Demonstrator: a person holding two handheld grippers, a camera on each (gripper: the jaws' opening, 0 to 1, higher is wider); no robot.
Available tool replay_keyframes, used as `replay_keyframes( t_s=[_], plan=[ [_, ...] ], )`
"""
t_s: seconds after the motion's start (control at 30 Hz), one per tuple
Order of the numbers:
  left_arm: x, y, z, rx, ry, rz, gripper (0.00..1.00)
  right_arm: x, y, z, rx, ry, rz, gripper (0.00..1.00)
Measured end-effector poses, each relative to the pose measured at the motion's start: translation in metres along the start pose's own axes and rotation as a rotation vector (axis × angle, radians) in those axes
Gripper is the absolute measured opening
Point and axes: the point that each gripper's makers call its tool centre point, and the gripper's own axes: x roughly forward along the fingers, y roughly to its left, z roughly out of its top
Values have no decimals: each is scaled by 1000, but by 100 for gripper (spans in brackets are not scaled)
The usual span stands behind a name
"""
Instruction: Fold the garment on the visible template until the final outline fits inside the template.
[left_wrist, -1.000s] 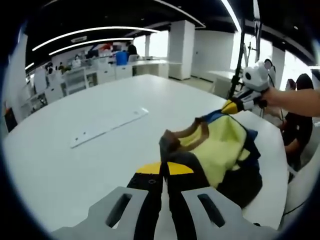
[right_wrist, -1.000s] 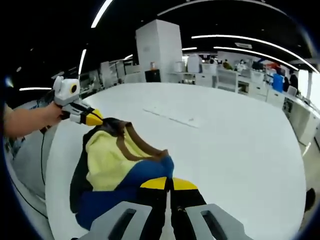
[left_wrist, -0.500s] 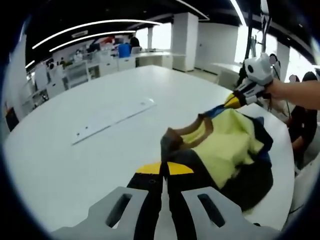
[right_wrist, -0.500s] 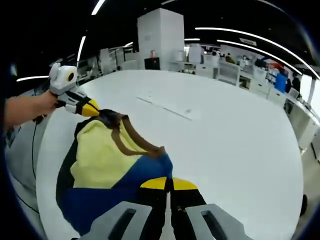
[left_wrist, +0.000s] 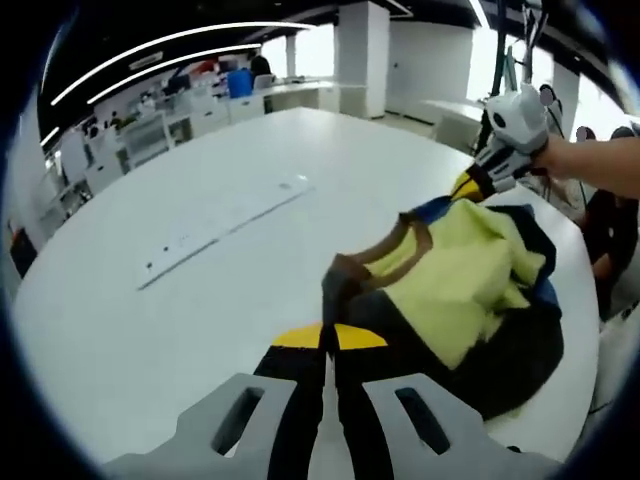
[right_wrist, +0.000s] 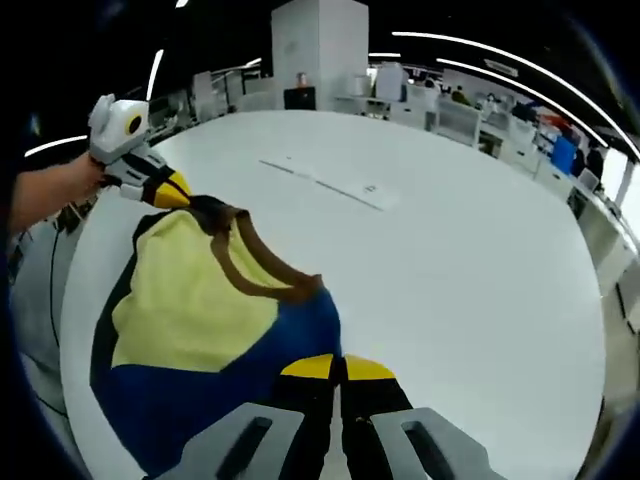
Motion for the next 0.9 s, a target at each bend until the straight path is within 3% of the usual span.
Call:
replay_keyframes(
  t_s=[0.33,0.5,0.67,0.8,0.9],
  plan=[
    [8,0,-19,-28,80,0,0,4,-3,-3,-10,46,-9,0],
    [8,3,-23,-57,96,6,0,4,-4,1,-3,32,-19,0],
    [6,8,-21,-80,79,15,5,1,-6,7,36,-6,-14,9],
    [1,7,-12,-89,28,2,9,-3,-4,15,60,-49,0,13],
    [-3,9,-6,-102,-16,10,18,-7,-2,21,79,-85,6,16]
  ],
)
